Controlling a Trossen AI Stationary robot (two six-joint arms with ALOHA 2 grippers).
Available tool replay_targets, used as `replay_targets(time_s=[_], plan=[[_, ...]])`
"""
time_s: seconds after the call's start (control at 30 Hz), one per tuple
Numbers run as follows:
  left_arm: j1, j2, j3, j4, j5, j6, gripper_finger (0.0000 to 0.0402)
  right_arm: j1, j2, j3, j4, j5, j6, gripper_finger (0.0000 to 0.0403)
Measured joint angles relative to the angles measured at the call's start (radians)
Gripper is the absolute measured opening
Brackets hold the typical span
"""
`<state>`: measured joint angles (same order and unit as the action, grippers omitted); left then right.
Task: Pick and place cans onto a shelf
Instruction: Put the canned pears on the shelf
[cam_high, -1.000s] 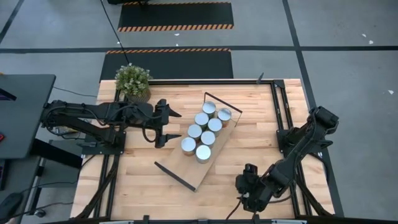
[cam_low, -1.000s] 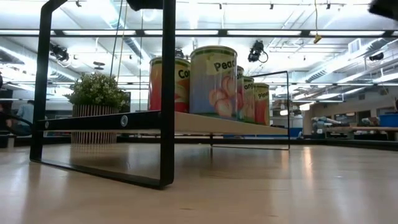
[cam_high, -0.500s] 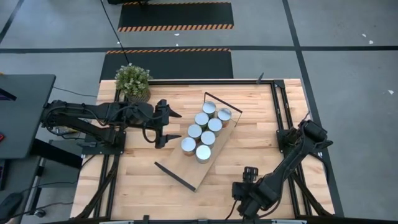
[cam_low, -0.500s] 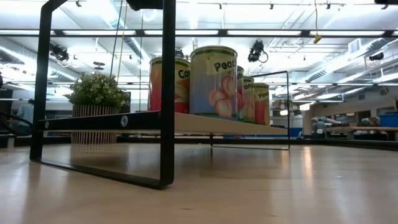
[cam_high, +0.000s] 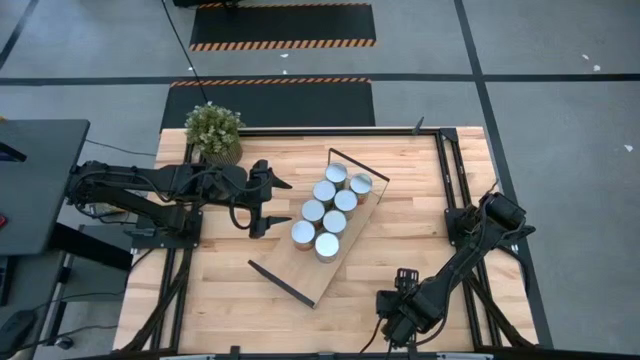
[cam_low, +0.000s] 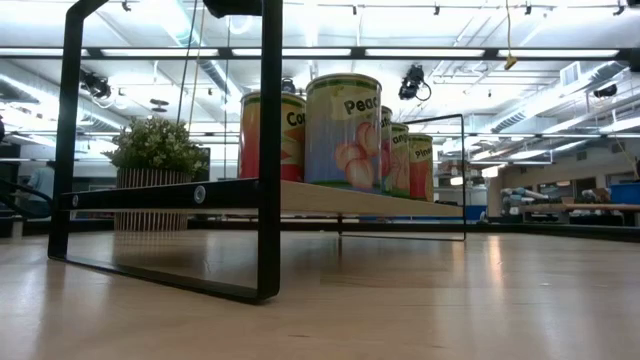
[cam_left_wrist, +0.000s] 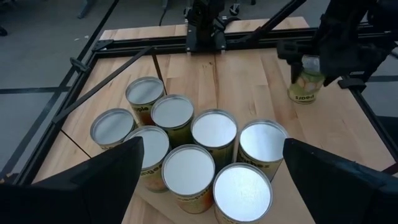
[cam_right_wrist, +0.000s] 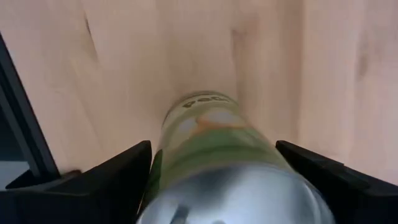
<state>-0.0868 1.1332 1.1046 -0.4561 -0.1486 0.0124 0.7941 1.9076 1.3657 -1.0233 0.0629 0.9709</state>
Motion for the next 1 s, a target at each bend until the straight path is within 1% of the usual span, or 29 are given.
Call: replay_targets(time_s=[0.07,0.2,0.37,0.47,0.87,1.0], plan=[[0.000,0.000,0.000,0.000,0.000,-0.001,0.0392,-0.006,0.000,-0.027,0.026,-0.015,0.001,0.0348],[0.000,0.000,0.000,0.013,0.000,-0.033,0.0392,-0.010,0.000,-0.048,0.045,-0.010,0.031,0.0348],[0.000,0.000,0.000,0.023,-0.001,-0.071,0.0392,-0.002,-0.003,-0.049,0.047,0.034,0.024,0.0348],[0.000,0.000,0.000,0.016,-0.025,-0.080,0.0392,0.002,-0.012,-0.049,0.049,0.056,0.023,0.0348],[-0.001,0.080,0.000,0.012,-0.031,-0.083,0.0392,0.002,-0.013,-0.049,0.050,0.029,0.050,0.0348],[-0.002,0.079,0.000,0.022,-0.031,-0.073,0.0392,0.002,-0.013,-0.049,0.050,0.014,0.057,0.0344]])
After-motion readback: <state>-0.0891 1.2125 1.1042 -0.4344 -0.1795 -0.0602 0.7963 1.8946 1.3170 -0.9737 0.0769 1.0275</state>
